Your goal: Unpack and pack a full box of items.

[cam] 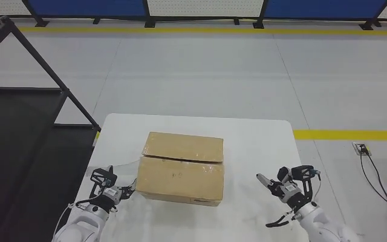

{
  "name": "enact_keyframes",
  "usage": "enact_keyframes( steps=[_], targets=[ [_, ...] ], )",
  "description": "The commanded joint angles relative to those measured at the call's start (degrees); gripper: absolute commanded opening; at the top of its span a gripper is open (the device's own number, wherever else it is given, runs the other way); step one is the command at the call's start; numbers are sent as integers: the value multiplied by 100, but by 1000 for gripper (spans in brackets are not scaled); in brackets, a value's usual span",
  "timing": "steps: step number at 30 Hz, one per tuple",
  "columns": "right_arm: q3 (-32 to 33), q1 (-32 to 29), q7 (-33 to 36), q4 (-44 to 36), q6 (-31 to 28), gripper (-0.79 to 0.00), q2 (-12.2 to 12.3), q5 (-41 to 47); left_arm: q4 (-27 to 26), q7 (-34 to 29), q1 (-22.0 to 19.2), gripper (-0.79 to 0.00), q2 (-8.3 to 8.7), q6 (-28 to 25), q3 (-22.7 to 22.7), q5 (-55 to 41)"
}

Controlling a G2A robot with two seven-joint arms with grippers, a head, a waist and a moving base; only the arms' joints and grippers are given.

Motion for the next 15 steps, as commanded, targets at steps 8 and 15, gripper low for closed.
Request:
enact_keyframes(
  steps=[8, 15],
  targets=[
    [-283, 444, 532, 294, -242, 0, 18, 154, 3, 31, -48, 0, 0, -102, 215, 166],
    [-529, 830, 1163, 562, -730, 0, 27, 1009, 3, 188, 7, 0, -5, 75, 79, -127]
  ],
)
